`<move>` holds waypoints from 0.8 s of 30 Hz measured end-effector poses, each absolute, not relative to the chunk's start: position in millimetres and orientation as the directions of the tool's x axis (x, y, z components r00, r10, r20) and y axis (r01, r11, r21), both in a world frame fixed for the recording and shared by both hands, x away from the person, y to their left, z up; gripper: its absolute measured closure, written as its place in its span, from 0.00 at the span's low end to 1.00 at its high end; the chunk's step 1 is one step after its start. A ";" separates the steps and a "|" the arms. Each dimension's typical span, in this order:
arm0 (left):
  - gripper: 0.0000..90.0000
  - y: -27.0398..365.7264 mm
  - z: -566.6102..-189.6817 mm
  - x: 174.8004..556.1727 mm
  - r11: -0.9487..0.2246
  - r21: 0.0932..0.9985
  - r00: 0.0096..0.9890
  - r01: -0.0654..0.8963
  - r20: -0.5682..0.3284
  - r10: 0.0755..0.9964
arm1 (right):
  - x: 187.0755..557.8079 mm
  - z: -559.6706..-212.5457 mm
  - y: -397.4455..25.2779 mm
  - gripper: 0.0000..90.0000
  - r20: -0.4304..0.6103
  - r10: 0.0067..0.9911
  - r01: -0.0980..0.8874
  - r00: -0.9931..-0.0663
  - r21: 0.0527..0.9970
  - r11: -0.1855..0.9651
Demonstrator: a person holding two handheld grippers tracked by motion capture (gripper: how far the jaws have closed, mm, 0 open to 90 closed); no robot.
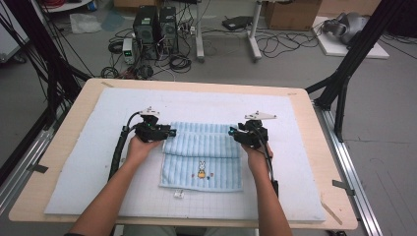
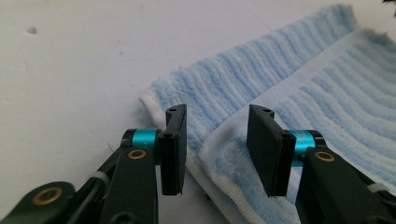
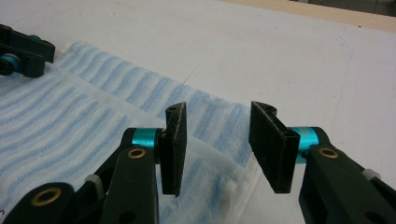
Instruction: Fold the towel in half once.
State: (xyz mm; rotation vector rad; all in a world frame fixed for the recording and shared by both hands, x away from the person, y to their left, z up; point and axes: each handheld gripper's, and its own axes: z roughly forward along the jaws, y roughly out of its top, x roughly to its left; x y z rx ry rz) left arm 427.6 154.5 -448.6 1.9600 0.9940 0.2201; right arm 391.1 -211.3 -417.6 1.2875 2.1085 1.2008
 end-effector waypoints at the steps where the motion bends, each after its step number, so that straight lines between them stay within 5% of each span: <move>1: 0.68 153.4 -448.9 427.3 -0.284 0.786 0.664 0.549 -0.204 0.719 | 390.5 -417.4 -212.3 0.63 0.101 0.860 0.529 -0.500 0.821 0.212; 8: 0.93 152.4 -446.0 425.0 -0.296 0.782 0.669 0.548 -0.197 0.717 | 386.1 -413.0 -216.2 0.63 0.109 0.856 0.527 -0.506 0.824 0.207; 20: 0.92 155.9 -438.5 413.5 -0.260 0.840 0.688 0.477 -0.172 0.705 | 396.7 -432.4 -209.9 0.68 0.090 0.862 0.621 -0.499 0.731 0.283; 24: 0.93 158.7 -437.1 409.1 -0.238 0.855 0.702 0.460 -0.187 0.687 | 397.4 -435.8 -210.2 0.91 0.073 0.860 0.627 -0.505 0.716 0.308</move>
